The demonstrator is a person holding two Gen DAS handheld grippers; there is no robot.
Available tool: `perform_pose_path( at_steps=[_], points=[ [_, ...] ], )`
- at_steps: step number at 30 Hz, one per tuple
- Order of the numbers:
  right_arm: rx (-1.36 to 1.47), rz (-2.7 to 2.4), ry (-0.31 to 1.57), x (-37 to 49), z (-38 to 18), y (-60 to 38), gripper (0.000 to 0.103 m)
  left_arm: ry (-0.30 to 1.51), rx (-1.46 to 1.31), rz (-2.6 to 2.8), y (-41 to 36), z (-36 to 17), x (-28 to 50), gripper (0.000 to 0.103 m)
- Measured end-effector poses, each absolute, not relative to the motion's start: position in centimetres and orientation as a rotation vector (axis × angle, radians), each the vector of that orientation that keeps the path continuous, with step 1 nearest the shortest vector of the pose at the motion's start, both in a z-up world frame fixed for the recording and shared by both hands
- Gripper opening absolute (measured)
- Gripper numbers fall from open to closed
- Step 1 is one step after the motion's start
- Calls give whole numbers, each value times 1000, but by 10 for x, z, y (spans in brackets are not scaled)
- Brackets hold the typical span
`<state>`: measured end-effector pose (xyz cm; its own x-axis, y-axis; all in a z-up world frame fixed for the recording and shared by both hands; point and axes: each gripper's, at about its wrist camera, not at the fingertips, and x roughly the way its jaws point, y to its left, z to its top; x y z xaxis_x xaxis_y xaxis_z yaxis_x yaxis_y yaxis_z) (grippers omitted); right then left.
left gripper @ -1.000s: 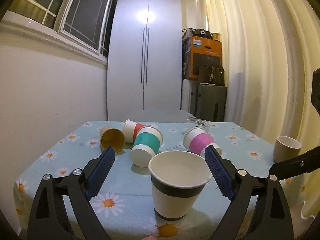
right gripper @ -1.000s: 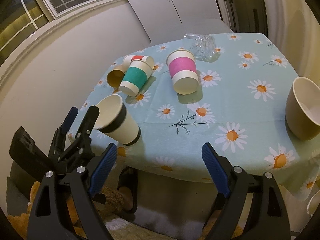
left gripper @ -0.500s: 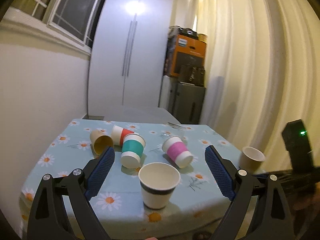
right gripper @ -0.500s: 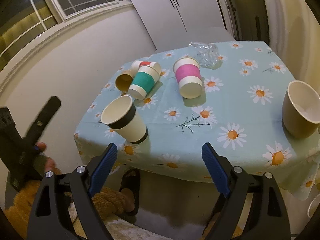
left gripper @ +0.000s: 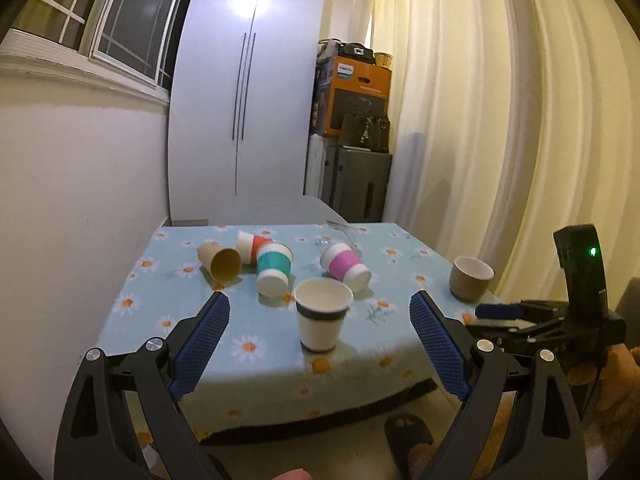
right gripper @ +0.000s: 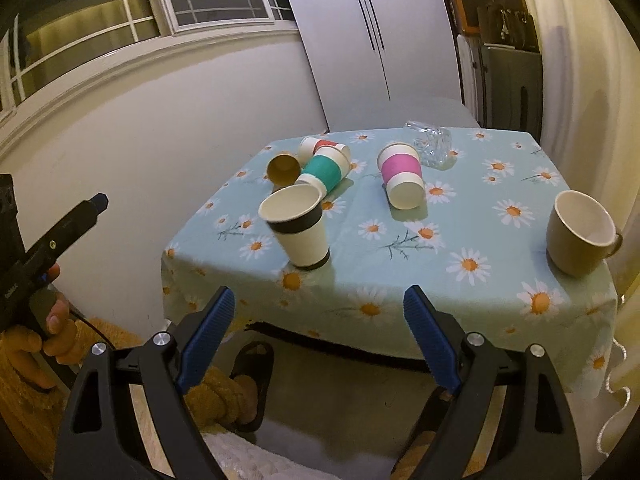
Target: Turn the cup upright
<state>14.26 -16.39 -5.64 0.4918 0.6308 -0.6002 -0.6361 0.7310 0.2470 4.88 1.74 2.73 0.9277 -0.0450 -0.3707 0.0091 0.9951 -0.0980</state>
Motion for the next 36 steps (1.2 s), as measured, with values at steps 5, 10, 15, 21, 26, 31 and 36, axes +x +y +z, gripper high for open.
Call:
perform_pose_path(
  at_steps=[5,10,15,21,26,31,36],
  points=[
    [-82,738,651,110,-51,-169,86,396,-72,-23,12,11,32,89],
    [-128,715,584,82,-47,-176,87,397,-70,-25,8,2,19,89],
    [-179,709,528,60,-52,-173,88,394,-61,-21,4,-3,9,89],
    [-301,687,454,45,-57,-159,93,400,-46,-25,0,-8,4,89],
    [-289,687,453,48,-58,-160,94,396,-62,-34,2,-9,-2,89],
    [-255,705,402,40,-50,-167,98,395,-64,-39,2,-10,-5,89],
    [-252,696,400,39,-47,-169,98,408,-60,-41,1,-12,-1,89]
  ],
)
